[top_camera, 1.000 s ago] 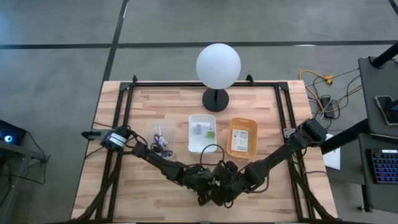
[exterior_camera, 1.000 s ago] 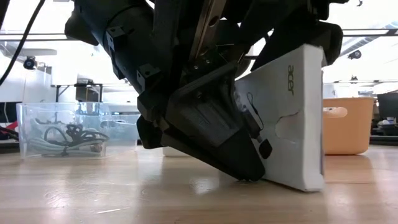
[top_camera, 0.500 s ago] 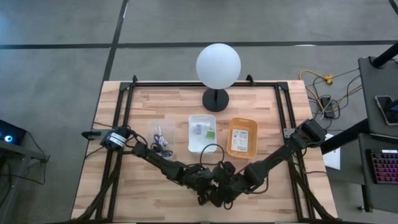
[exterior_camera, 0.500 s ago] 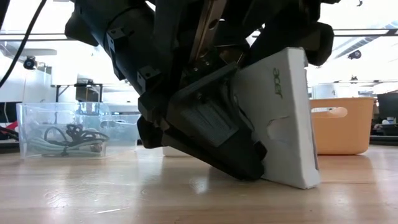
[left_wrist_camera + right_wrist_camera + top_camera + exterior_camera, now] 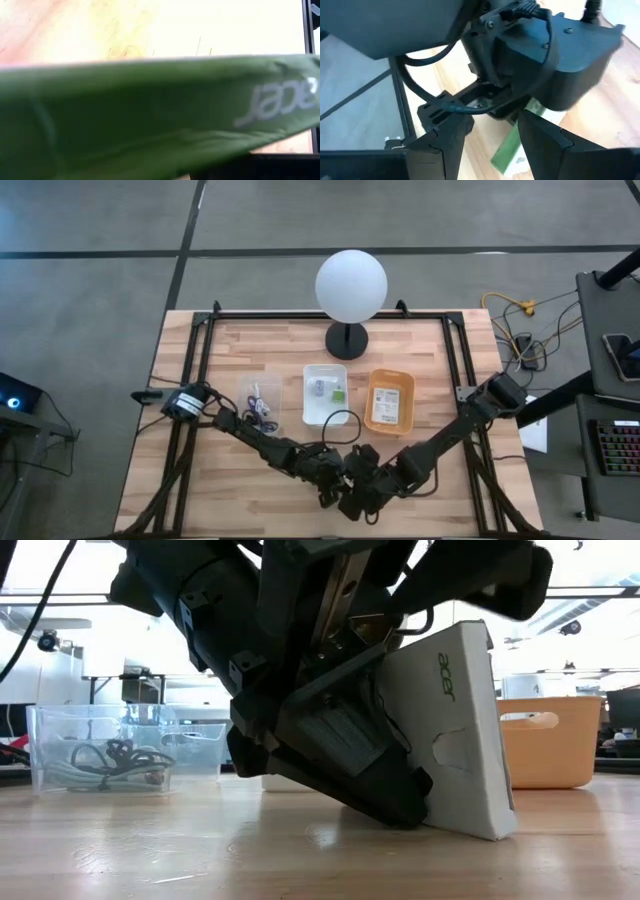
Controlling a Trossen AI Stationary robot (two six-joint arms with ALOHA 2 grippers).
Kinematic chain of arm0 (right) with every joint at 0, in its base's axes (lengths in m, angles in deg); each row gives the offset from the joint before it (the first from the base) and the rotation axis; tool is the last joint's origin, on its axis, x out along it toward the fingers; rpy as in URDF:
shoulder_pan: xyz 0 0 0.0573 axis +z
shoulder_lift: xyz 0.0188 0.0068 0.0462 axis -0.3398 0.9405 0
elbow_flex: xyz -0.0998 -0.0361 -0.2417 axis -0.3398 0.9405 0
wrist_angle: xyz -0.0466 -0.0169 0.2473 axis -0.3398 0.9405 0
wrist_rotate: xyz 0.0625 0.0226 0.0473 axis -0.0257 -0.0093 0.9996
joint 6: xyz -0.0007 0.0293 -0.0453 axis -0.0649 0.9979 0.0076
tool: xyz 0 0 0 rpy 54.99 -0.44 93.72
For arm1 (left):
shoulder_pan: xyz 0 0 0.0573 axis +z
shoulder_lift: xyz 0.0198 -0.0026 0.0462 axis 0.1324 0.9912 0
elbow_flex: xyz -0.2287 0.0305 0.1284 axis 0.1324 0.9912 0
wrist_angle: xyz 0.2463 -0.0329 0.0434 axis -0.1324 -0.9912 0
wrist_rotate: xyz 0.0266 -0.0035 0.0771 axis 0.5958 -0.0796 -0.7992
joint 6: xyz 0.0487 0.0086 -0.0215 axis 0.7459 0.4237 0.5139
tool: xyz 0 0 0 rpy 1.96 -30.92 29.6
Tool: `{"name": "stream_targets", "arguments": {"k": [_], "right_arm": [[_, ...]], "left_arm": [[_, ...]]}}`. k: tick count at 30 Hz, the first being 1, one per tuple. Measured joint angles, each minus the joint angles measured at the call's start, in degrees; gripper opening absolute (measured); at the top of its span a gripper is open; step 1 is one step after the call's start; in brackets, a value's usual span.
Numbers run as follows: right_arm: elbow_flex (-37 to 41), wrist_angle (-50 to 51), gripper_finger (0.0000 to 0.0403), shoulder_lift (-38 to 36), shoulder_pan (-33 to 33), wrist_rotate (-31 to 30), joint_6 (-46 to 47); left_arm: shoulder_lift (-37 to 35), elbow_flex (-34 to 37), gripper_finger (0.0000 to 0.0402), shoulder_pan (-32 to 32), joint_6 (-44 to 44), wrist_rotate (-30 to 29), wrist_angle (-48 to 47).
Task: Pick and place items into bin
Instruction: Put the white card reader box into the yellow bin
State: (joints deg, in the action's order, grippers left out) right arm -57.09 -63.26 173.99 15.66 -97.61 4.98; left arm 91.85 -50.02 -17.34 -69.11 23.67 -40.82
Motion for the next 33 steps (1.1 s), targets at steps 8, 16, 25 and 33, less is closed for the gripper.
{"name": "stream_targets", "arguments": {"k": [8, 16, 25, 33], "right_arm": [[-3.69, 13.59, 0.0169, 0.44, 1.75, -2.08, 9.93], [-3.91, 13.02, 0.0169, 4.01, 4.46, -1.81, 14.82], [-5.17, 14.83, 0.0169, 5.80, 4.48, -6.24, 14.95], [-7.71, 14.68, 0.0169, 5.72, 5.12, -6.02, 14.56]], "left_arm": [[0.00, 0.00, 0.0026, -0.02, 0.26, 0.08, 0.01], [0.00, 0.02, 0.0026, -0.04, 0.26, 0.22, 0.07], [0.00, -0.09, 0.0026, 0.11, 1.27, 0.50, 0.97], [-0.07, -0.09, 0.0026, 0.11, 1.77, 0.47, 1.02]]}}
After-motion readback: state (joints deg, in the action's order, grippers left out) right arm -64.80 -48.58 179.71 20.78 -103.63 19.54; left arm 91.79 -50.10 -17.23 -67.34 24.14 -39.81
